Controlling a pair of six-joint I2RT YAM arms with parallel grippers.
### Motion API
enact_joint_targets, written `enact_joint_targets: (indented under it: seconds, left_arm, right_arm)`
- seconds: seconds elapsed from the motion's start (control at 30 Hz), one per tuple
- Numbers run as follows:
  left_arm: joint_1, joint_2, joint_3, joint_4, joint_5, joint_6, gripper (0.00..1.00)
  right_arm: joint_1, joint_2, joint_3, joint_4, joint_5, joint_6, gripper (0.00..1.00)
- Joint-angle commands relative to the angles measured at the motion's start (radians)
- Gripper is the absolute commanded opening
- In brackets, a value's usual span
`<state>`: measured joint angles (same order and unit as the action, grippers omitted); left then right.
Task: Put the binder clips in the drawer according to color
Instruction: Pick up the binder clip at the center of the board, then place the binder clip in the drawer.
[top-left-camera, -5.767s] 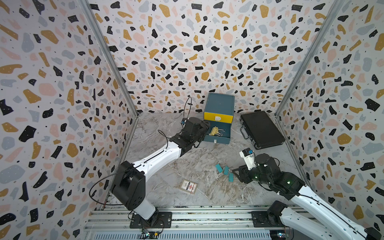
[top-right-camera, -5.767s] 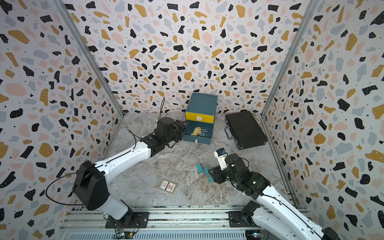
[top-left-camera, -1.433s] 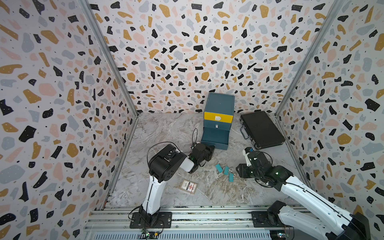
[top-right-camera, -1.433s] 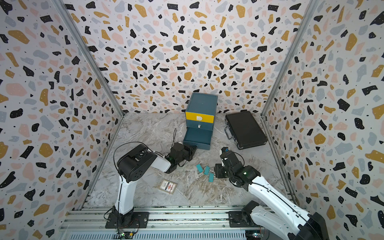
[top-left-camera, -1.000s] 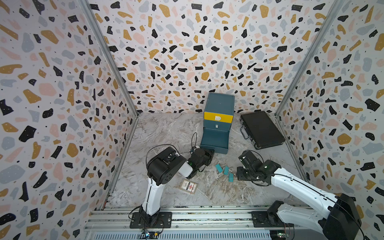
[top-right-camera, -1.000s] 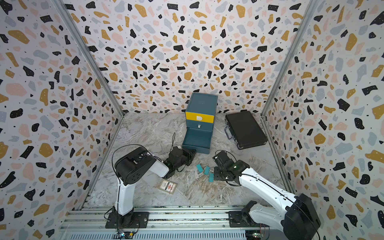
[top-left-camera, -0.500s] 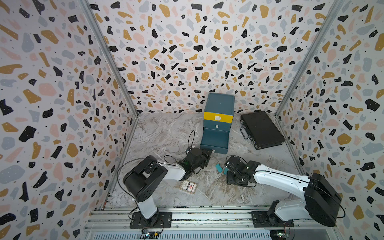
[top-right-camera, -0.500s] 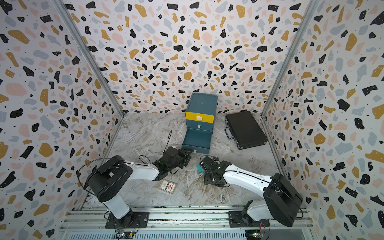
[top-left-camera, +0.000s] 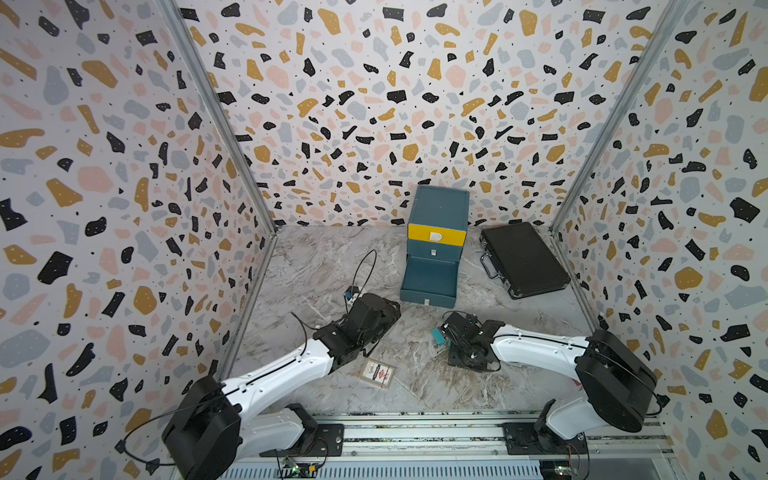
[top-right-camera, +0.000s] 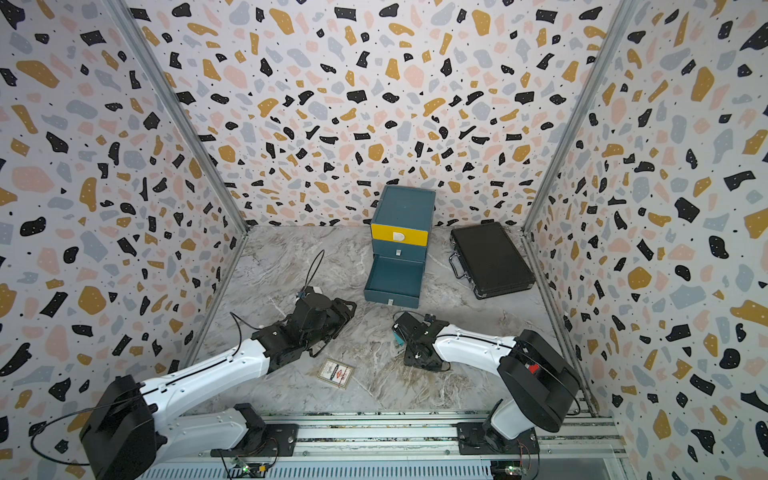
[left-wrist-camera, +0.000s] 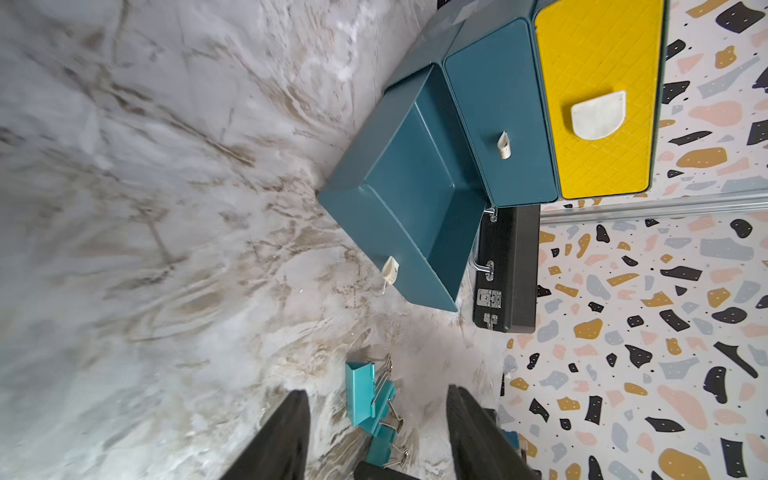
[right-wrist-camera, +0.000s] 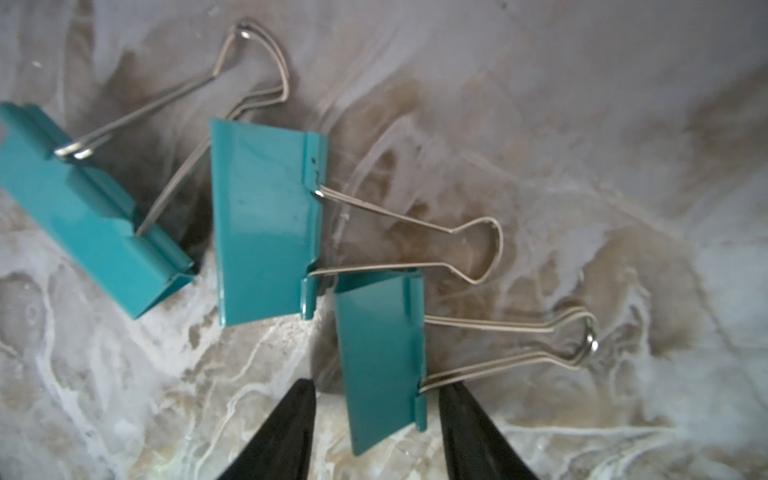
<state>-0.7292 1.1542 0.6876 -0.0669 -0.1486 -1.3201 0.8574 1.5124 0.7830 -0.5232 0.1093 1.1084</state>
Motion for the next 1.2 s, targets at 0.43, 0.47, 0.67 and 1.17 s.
enact_joint_targets:
  seconds: [0.43, 0.47, 0.67, 1.17]
  left_arm:
    - [0.062, -0.173, -0.010, -0.252, 0.102, 0.397, 0.53]
    - [0.062, -0.169, -0.012, -0.252, 0.118, 0.410, 0.53]
    - [0.060, -0.096, 0.002, -0.228, 0.232, 0.553, 0.58]
    - [-0.019, -0.023, -0.074, -0.004, 0.257, 0.764, 0.63]
  right_arm:
    - [-0.005, -0.103, 0.011, -0.082, 0.097, -0.012, 0.20]
    - [-0.003, -0.134, 0.012, -0.093, 0.111, -0.018, 0.18]
    - [-0.001, -0.231, 0.082, -0.160, 0.184, -0.160, 0.17]
    - [-0.209, 0.250, 0.696, -0.118, -0.084, -0.506, 0.15]
